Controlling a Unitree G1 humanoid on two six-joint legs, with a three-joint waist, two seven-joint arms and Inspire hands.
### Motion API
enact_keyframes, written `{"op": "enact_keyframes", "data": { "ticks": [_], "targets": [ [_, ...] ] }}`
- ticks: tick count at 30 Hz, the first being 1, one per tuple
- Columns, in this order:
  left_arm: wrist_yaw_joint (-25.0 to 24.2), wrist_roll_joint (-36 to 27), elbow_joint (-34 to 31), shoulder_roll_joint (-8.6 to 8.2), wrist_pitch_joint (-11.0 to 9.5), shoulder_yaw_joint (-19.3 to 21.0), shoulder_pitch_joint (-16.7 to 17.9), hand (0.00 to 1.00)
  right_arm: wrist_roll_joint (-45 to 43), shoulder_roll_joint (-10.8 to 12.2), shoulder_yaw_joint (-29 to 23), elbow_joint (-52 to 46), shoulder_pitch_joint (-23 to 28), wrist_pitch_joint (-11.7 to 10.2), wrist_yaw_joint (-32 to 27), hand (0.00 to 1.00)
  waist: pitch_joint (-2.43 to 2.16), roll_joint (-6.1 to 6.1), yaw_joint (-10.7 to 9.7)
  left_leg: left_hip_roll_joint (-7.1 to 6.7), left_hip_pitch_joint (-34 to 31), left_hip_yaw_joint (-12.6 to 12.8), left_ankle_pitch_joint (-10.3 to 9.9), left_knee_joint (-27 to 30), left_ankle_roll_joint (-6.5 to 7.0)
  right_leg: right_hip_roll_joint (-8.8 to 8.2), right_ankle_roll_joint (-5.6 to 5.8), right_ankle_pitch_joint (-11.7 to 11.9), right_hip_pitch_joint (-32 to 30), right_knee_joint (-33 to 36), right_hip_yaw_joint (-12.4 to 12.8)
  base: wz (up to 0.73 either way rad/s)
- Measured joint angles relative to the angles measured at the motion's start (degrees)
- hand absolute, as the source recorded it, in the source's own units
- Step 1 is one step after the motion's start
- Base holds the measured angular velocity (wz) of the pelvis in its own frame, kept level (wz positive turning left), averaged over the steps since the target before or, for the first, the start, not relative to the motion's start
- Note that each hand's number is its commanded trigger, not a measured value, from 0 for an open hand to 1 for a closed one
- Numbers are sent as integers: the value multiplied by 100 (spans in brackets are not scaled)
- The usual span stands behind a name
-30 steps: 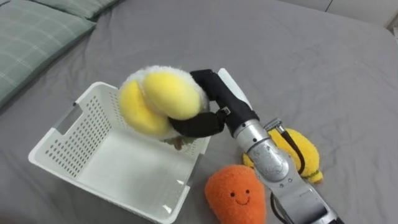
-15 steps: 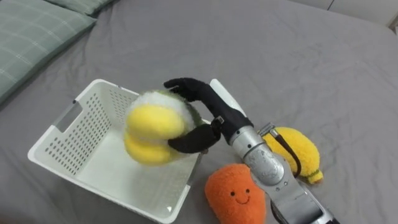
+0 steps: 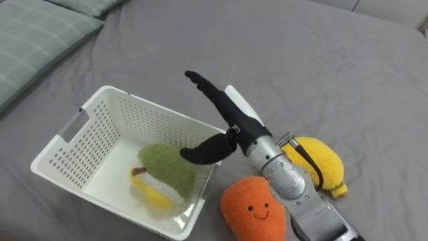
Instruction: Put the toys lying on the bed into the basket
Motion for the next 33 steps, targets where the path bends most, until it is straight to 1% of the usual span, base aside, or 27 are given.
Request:
{"op": "enact_keyframes", "data": {
  "ticks": [11,14,17,18,21,24,25,26,27,28,29,31,33],
  "targets": [
    [0,0,2,-1,0,4,0,0,6,-12,-1,0,0,-3,-4,0,-2,0,0,0,1,-1,4,1,0,-1,0,0,2,1,0,0],
    [2,1,5,-7,1,23,0,0,13,-46,-38,0,0,-3,-40,0,-4,-3,-33,-5,-6,-31,4,12,0,-4,0,0,15,1,-14,4],
    [9,2,-2,-8,7,37,1,0,-1,-98,-67,0,0,-3,-178,0,-18,-24,-37,-5,-3,-10,5,11,0,-5,0,0,21,1,-7,0],
    [8,7,-2,-22,7,110,5,0,-22,-117,-103,1,4,-3,-225,0,-22,-32,-43,-5,5,-18,5,14,0,-7,0,0,31,0,-7,0],
    [10,4,0,-54,4,258,6,0,-5,-138,-375,69,17,-16,-415,0,-43,-64,-58,-4,28,-6,6,21,1,-9,0,0,55,0,-1,0],
    [12,-10,46,-41,-13,307,35,0,60,-234,-649,383,18,-63,-531,0,-44,-73,-114,-3,92,-7,6,11,1,-8,0,0,109,-2,-1,0],
    [17,-8,47,-34,-25,367,82,0,55,-307,-737,511,19,-64,-535,0,-69,-120,-164,-4,101,-7,6,5,1,-8,0,0,117,1,-5,0],
    [17,-10,49,-23,-34,368,109,0,50,-344,-782,569,22,-64,-536,0,-66,-126,-182,-5,108,-19,6,0,1,-8,0,0,127,1,-8,0],
    [17,-11,53,-13,-48,388,148,0,35,-399,-941,650,63,-64,-541,0,-56,-147,-227,-8,110,-34,6,-4,1,-9,0,0,148,1,-11,6],
    [14,-6,46,-10,-60,473,203,0,15,-430,-1097,748,81,-64,-565,0,-58,-170,-302,-9,110,-51,6,-4,1,-10,0,0,157,1,-27,7],
    [14,-6,46,0,-59,487,227,0,7,-435,-1183,771,93,-58,-573,0,-60,-181,-318,-9,110,-56,6,-3,1,-10,1,0,160,0,-35,5],
    [4,-4,46,6,-53,589,278,0,11,-539,-1417,799,105,-59,-626,0,-47,-215,-382,-9,111,-61,6,2,0,-10,0,0,161,1,-54,0],
    [5,-2,46,17,-50,606,300,0,4,-575,-1510,925,108,-62,-743,0,-47,-253,-406,-8,111,-61,6,3,-1,-10,0,0,161,1,-57,0]
  ]
}}
